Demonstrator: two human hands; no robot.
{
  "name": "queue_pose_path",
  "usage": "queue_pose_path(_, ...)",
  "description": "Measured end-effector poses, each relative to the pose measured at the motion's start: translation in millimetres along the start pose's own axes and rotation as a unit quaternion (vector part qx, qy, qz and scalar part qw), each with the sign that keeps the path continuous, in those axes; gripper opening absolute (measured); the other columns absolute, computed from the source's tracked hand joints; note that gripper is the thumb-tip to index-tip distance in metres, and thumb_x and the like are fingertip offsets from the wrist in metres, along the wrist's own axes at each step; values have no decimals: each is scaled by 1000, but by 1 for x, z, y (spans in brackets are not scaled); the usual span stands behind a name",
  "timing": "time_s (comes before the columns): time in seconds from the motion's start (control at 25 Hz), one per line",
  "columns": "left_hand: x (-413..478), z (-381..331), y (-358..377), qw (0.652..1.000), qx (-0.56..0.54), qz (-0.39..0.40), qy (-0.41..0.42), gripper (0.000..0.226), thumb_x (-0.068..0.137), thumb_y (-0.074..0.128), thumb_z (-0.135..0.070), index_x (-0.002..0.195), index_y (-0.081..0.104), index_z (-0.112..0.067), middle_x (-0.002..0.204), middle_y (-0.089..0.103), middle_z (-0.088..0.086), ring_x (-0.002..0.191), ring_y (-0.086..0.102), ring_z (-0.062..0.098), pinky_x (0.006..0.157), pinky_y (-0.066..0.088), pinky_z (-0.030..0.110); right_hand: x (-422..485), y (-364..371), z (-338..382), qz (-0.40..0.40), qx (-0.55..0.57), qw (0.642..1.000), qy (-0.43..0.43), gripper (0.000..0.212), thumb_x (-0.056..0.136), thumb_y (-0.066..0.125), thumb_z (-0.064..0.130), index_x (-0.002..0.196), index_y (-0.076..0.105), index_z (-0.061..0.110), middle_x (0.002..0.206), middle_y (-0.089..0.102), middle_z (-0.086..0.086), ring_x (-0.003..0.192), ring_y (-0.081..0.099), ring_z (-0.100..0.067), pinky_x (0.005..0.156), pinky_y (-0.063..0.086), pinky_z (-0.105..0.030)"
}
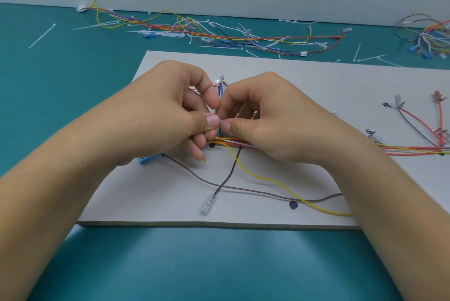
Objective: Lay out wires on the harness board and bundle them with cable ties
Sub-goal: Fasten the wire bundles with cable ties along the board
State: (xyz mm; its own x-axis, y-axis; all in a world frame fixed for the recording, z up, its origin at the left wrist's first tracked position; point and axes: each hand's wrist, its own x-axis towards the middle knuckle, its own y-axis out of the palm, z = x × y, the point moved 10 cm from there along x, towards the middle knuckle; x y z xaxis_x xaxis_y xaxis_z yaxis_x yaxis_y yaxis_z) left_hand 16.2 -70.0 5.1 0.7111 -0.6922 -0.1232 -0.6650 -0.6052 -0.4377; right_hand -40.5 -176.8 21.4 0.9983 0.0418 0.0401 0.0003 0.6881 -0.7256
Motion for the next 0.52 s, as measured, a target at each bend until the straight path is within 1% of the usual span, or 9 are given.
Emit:
queue_pose_path(0.08, 0, -1, -1, 1000, 2, -2, 1, 15, 93, 70, 0, 92, 62, -12, 65, 72, 14, 52, 68, 25, 51, 61, 39, 0, 0, -1, -1, 11, 1000, -2, 8, 88, 74, 18, 82, 74, 24, 72, 70, 10, 59, 55, -4, 58, 40, -20)
queue_pose_path(0.16, -1, -2, -2, 1000, 10, -5, 3, 15, 93, 71, -1, 92, 62, -13, 65, 72, 14, 53, 69, 26, 52, 63, 44, 1, 0, -3, -9, 29, 1000, 6, 7, 86, 77, 19, 80, 75, 23, 66, 68, 10, 57, 55, -3, 56, 40, -21)
queue_pose_path(0.24, -1, -4, -3, 1000, 18, -8, 4, 14, 93, 71, -1, 92, 62, -13, 66, 72, 15, 54, 70, 29, 56, 64, 49, 1, -2, -6, -24, 49, 998, 17, 9, 82, 81, 18, 77, 75, 20, 61, 68, 9, 53, 55, -2, 53, 40, -19)
queue_pose_path(0.32, -2, -6, -3, 1000, 20, -11, 4, 14, 93, 71, -2, 91, 62, -13, 66, 72, 15, 55, 71, 30, 58, 64, 53, 1, -6, -8, -42, 68, 996, 26, 11, 78, 84, 15, 74, 75, 17, 60, 70, 5, 53, 58, -3, 52, 43, -21)
queue_pose_path(0.4, -3, -6, -3, 1000, 19, -12, 3, 15, 93, 71, -1, 91, 62, -13, 65, 72, 15, 55, 71, 29, 57, 64, 51, 1, -6, -7, -38, 75, 996, 24, 11, 79, 83, 13, 73, 75, 17, 59, 69, 6, 51, 57, -2, 51, 42, -18)
queue_pose_path(0.52, -3, -6, -3, 1000, 14, -12, 2, 15, 93, 70, 1, 91, 62, -12, 65, 71, 15, 55, 70, 27, 56, 64, 48, 0, -5, -2, -10, 77, 997, 11, 11, 85, 76, 11, 77, 73, 18, 60, 64, 11, 50, 52, -2, 50, 38, -14)
